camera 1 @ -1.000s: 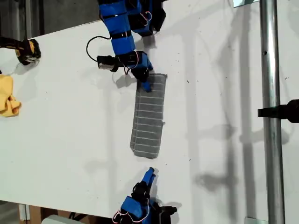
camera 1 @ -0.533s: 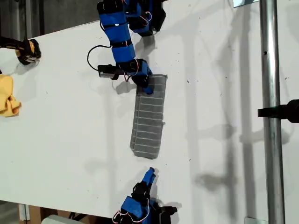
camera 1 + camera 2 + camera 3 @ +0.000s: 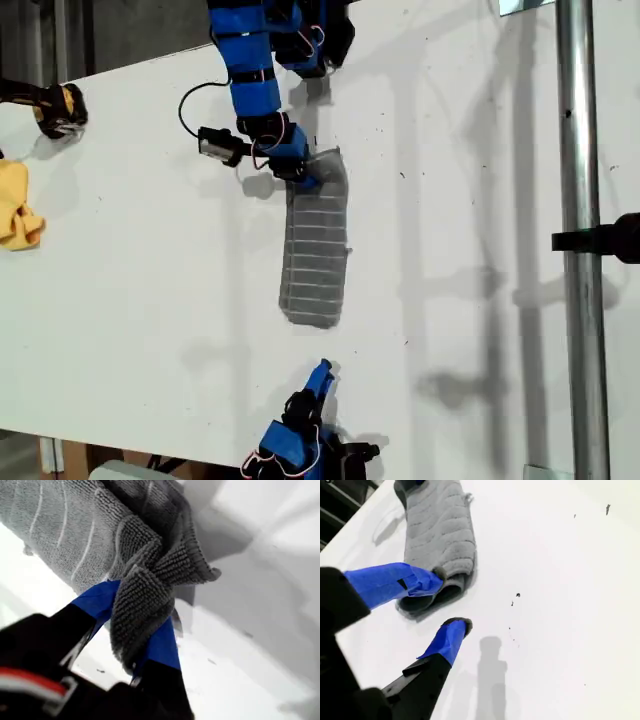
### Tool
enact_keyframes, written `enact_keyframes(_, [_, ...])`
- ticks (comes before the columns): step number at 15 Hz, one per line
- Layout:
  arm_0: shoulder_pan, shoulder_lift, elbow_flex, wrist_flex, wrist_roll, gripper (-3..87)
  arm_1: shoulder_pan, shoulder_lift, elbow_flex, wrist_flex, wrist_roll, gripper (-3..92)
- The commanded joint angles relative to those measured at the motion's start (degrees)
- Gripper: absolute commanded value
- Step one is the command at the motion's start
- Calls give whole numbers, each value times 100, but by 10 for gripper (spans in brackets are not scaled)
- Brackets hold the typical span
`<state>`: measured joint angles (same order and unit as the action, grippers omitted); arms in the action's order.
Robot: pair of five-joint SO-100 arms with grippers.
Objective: Grasp corners of a towel and fold twice.
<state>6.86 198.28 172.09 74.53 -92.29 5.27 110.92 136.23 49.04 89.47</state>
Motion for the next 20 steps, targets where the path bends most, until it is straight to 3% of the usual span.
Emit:
enact_keyframes(1, [62,44,-123,26,-53,149,26,2180,589,993,229,-2])
enact_keyframes(5, [70,44,-123,26,-53,149,-211,5722,1556,3401,1055,-2])
enact_keyframes(6, [70,44,-132,26,-62,150,-272,6258,1784,3542,1134,-2])
enact_keyframes(8, [53,44,-123,18,-26,151,-202,5089,1459,2364,782,-2])
enact_keyframes(11, [35,44,-132,0,44,151,149,1081,-712,229,-396,-2])
enact_keyframes(14, [88,44,-149,9,9,151,185,-1863,-3331,-26,-1107,-2])
enact_keyframes(18, [185,53,-167,53,-62,151,105,-3533,-4772,-53,-1274,-2])
enact_keyframes(19, [176,53,-167,53,-44,152,123,-3929,-5036,-35,-1274,19])
enact_keyframes(20, [167,53,-167,44,-26,152,132,-4175,-5221,-18,-1274,145])
